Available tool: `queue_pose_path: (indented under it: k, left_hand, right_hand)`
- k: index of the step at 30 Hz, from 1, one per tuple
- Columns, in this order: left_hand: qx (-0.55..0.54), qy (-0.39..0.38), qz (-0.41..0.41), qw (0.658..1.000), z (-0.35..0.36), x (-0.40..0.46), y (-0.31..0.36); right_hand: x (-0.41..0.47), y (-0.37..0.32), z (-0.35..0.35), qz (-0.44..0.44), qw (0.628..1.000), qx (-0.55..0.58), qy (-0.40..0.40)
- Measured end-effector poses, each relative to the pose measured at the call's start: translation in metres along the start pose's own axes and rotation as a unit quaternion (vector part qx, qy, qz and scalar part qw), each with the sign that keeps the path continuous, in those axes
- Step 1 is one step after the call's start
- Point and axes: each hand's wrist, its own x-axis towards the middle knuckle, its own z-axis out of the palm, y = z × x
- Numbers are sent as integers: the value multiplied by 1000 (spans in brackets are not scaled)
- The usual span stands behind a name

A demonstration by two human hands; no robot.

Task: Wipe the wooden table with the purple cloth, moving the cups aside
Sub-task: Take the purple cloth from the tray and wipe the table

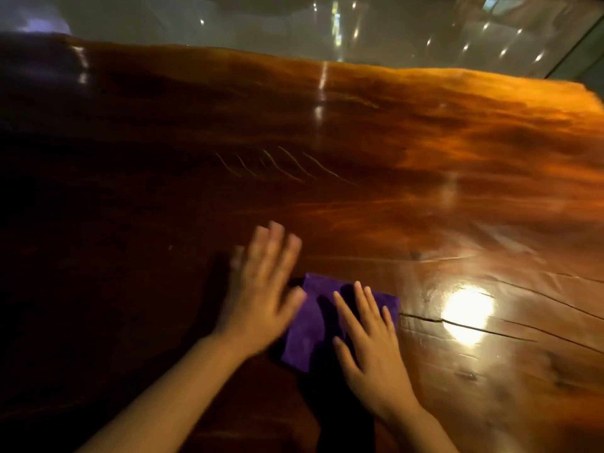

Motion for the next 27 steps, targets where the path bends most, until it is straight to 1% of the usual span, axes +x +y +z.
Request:
queue_pose_path:
  k: [1,2,3,5,7,10,13,16,20,23,27]
  left_hand:
    - [3,-43,86,995,6,-10,23]
    - [14,-85,139,987,13,-20,42]
    - [26,-117,153,981,21,-27,54]
    - [36,-159,100,982,27,-35,65]
    - [29,-157,62,985,27,-39,68]
    - [-5,-159,49,986,25,-49,73]
    - [-8,-171,41,984,14,-66,77]
    - [-28,-166,18,986,3,-93,85]
    - [-30,-159,-24,986,-11,-128,98]
    - [-58,-134,-62,987,-32,-148,101]
    - [-68,-62,-99,991,-88,-157,95]
  right_hand:
    - [-4,10,-5,-14,1000,-13,-6]
    - [-10,20,-9,-26,999,-33,-16]
    - [-16,28,-12,-33,998,-52,-29]
    - [-27,37,-14,-32,996,-67,-42]
    - [-32,33,-13,-16,996,-74,-36]
    - [-41,20,-9,2,995,-99,-3]
    - [-57,10,-7,1,996,-79,29]
    - [-79,0,-9,-15,997,-74,29]
    - [-103,-15,-17,-39,997,-65,5]
    - [-113,-35,-30,-61,996,-65,-10]
    - [-110,-81,-53,-99,994,-48,10]
